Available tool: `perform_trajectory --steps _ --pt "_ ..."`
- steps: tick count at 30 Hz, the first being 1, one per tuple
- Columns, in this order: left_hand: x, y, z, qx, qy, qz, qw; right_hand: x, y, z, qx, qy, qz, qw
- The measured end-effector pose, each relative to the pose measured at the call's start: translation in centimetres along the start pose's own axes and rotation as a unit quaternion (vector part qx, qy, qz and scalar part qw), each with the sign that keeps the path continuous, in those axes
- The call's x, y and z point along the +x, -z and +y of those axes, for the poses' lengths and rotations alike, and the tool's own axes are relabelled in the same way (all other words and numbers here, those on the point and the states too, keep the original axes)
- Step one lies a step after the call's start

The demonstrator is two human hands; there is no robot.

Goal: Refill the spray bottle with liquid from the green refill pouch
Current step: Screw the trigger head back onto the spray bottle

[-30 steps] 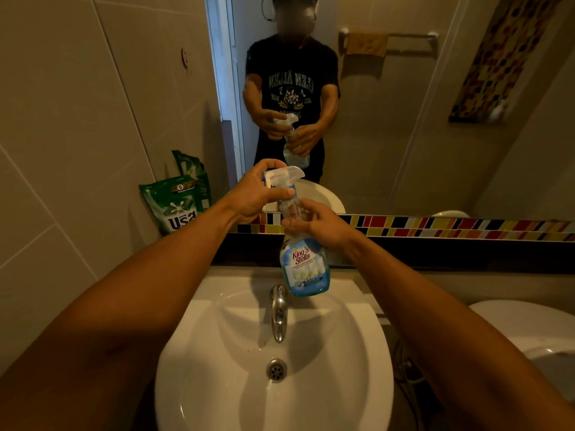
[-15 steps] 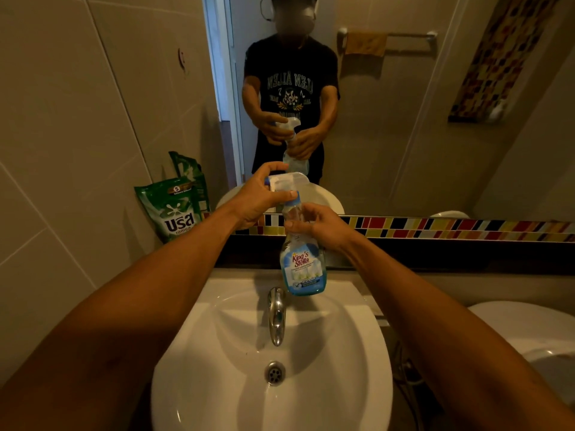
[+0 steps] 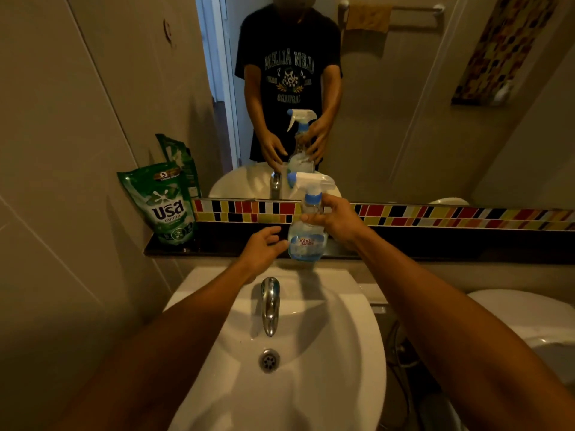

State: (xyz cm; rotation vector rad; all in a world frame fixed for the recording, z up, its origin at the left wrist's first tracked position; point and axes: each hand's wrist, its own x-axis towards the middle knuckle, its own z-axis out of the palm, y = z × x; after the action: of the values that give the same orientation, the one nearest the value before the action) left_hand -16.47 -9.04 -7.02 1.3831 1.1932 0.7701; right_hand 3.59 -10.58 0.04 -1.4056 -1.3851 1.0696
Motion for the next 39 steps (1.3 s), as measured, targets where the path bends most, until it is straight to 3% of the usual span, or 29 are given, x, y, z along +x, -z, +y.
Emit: perform_trajectory --steps 12,24,39 --pt "5.1 -6.4 -2.4 -0.01 -0.059 0.003 0.998 2.0 3.6 1.4 -0.039 0.005 -0.02 0.999" --pt "10.1 -11.6 -0.3 -0.067 -0.054 -0.016 0.996 5.2 7.5 4.8 -0.04 0.044 0.074 0.995" --pt "14.2 -15.0 -0.9 -0.084 -0.048 -0.018 0.995 7.3 10.0 7.1 -0.035 0.037 0.118 0.992"
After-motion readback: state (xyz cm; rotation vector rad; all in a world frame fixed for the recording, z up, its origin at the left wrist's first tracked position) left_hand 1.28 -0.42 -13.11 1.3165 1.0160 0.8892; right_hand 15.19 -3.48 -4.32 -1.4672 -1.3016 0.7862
